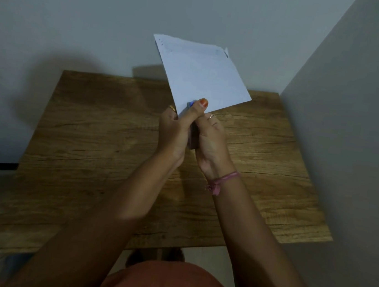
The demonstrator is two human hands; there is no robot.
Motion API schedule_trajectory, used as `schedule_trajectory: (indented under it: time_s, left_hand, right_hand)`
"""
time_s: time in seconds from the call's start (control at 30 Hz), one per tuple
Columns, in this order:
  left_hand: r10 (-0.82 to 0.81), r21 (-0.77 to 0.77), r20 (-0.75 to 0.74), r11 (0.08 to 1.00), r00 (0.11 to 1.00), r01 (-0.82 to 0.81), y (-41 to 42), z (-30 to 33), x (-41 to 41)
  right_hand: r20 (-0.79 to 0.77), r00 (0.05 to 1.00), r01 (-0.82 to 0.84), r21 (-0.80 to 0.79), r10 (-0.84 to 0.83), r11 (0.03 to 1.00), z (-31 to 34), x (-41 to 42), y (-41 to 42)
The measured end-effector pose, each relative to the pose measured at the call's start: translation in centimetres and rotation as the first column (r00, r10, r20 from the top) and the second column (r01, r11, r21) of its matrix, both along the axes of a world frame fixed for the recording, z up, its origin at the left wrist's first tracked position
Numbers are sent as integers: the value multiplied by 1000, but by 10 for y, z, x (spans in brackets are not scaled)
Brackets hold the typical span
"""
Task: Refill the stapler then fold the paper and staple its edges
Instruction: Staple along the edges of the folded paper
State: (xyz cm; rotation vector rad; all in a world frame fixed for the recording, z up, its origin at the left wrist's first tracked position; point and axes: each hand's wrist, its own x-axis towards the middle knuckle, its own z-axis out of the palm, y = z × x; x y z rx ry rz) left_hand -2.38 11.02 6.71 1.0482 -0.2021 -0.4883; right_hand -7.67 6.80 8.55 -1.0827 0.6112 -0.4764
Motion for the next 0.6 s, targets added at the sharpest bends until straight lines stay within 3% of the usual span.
schedule_trajectory:
  time_s: [0.3,0.6]
  left_hand:
    - [0,-75,-41,997,999,-3,-3,8,-4]
    - [5,-32,-34,999,999,-6,3,11,-3]
  right_hand:
    - [72,997,35,76,-40,997,6,2,3]
    - [31,999,24,19,-24,1000,6,1,4]
